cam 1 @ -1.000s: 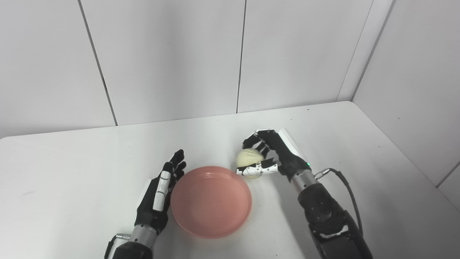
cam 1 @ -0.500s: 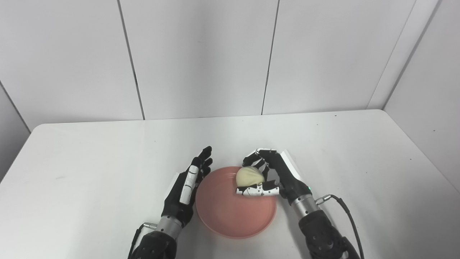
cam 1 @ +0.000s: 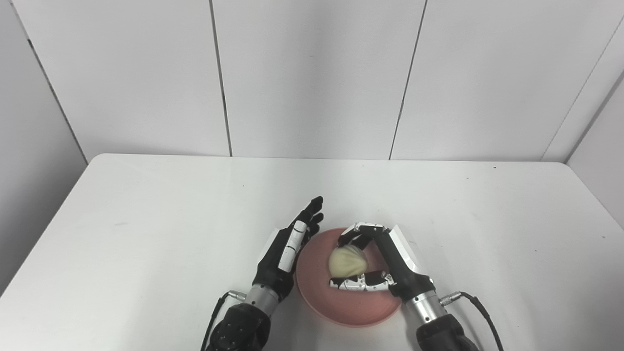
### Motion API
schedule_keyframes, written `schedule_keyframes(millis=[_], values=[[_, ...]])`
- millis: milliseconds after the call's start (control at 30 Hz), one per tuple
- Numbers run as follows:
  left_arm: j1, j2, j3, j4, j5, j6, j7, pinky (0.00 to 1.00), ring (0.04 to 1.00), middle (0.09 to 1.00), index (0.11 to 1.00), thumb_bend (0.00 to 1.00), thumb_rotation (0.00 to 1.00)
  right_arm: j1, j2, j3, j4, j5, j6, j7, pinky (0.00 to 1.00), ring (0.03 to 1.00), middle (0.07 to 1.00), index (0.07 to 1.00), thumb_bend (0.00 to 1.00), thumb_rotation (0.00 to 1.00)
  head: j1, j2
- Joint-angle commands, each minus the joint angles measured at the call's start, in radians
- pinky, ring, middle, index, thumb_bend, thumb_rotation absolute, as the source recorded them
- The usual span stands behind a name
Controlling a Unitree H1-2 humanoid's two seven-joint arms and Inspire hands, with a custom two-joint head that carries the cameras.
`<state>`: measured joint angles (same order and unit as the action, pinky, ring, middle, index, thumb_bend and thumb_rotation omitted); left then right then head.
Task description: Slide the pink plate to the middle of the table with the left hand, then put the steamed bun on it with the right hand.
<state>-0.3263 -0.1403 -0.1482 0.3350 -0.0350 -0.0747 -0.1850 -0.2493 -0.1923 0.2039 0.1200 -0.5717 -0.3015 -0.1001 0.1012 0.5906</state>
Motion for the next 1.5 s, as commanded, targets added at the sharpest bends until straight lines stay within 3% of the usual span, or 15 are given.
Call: schedule_keyframes(millis=[0, 133, 233, 267, 300, 333, 400, 500, 700, 900, 1067, 1267, 1467], values=[[0.033, -0.012, -0.009, 0.030, 0.001, -0.025, 0.003, 1.00, 0.981, 0.990, 0.913, 0.65, 1.00, -0.025, -0.022, 0.007, -0.006, -0.034, -0.071, -0.038, 0.48, 0.469, 0.528, 0.468, 0.51, 0.00, 0.000, -0.001], [0.034, -0.010, -0.008, 0.023, 0.001, -0.029, 0.002, 0.99, 0.976, 0.992, 0.920, 0.66, 1.00, -0.037, -0.050, 0.024, -0.014, -0.072, -0.088, -0.027, 0.53, 0.460, 0.505, 0.494, 0.51, 0.00, -0.011, 0.000], [0.031, -0.008, -0.007, 0.030, -0.003, -0.041, -0.002, 1.00, 0.979, 0.990, 0.920, 0.64, 1.00, -0.038, -0.061, 0.033, -0.049, -0.081, -0.062, 0.005, 0.57, 0.627, 0.498, 0.496, 0.52, 0.00, -0.014, -0.001], [0.031, -0.007, -0.006, 0.031, -0.005, -0.042, -0.003, 1.00, 0.979, 0.989, 0.919, 0.64, 1.00, -0.037, -0.063, 0.035, -0.060, -0.080, -0.050, 0.019, 0.59, 0.661, 0.614, 0.497, 0.51, 0.08, -0.014, -0.001], [0.031, -0.007, -0.005, 0.031, -0.005, -0.045, -0.003, 1.00, 0.980, 0.990, 0.919, 0.64, 1.00, -0.036, -0.066, 0.036, -0.069, -0.082, -0.038, 0.030, 0.61, 0.680, 0.660, 0.497, 0.51, 0.10, -0.014, -0.001], [0.032, -0.005, -0.005, 0.031, -0.006, -0.047, -0.004, 1.00, 0.982, 0.994, 0.923, 0.63, 1.00, -0.035, -0.067, 0.037, -0.081, -0.088, -0.023, 0.043, 0.66, 0.709, 0.705, 0.587, 0.54, 0.12, -0.015, 0.000], [0.032, -0.005, 0.000, 0.032, -0.014, -0.046, -0.007, 1.00, 0.984, 0.998, 0.923, 0.63, 1.00, -0.032, -0.068, 0.037, -0.105, -0.094, 0.017, 0.080, 0.73, 0.740, 0.739, 0.705, 0.59, 0.16, -0.017, 0.001], [0.032, -0.004, 0.005, 0.027, -0.019, -0.039, -0.007, 1.00, 0.983, 0.996, 0.920, 0.63, 1.00, -0.030, -0.071, 0.040, -0.132, -0.104, 0.066, 0.131, 0.82, 0.781, 0.788, 0.785, 0.62, 0.25, -0.020, 0.001], [0.034, -0.003, 0.013, 0.023, -0.020, -0.041, -0.001, 1.00, 0.979, 0.987, 0.915, 0.64, 1.00, -0.029, -0.081, 0.052, -0.138, -0.138, 0.120, 0.191, 0.91, 0.857, 0.847, 0.830, 0.63, 0.39, -0.022, 0.001], [0.034, 0.004, 0.023, 0.013, -0.028, -0.031, -0.005, 1.00, 0.989, 0.992, 0.917, 0.64, 1.00, -0.025, -0.080, 0.054, -0.146, -0.134, 0.145, 0.222, 0.92, 0.898, 0.894, 0.858, 0.63, 0.46, -0.031, 0.002], [0.037, 0.007, 0.035, 0.000, -0.030, -0.020, 0.004, 1.00, 0.989, 0.997, 0.909, 0.66, 1.00, -0.017, -0.055, 0.025, -0.135, -0.082, 0.127, 0.186, 0.92, 0.910, 0.919, 0.886, 0.63, 0.48, -0.041, 0.001], [0.044, 0.015, 0.046, -0.024, -0.039, -0.022, 0.003, 1.00, 1.000, 1.000, 0.936, 0.67, 0.98, -0.003, 0.004, -0.052, -0.087, 0.035, 0.070, 0.067, 0.81, 0.916, 0.948, 0.941, 0.60, 0.61, -0.050, 0.001], [0.053, 0.013, 0.057, -0.035, -0.020, -0.048, 0.028, 1.00, 1.000, 1.000, 0.985, 0.66, 0.93, 0.001, 0.047, -0.107, -0.071, 0.165, 0.081, 0.033, 0.92, 0.963, 0.995, 0.992, 0.60, 0.78, -0.054, 0.001]])
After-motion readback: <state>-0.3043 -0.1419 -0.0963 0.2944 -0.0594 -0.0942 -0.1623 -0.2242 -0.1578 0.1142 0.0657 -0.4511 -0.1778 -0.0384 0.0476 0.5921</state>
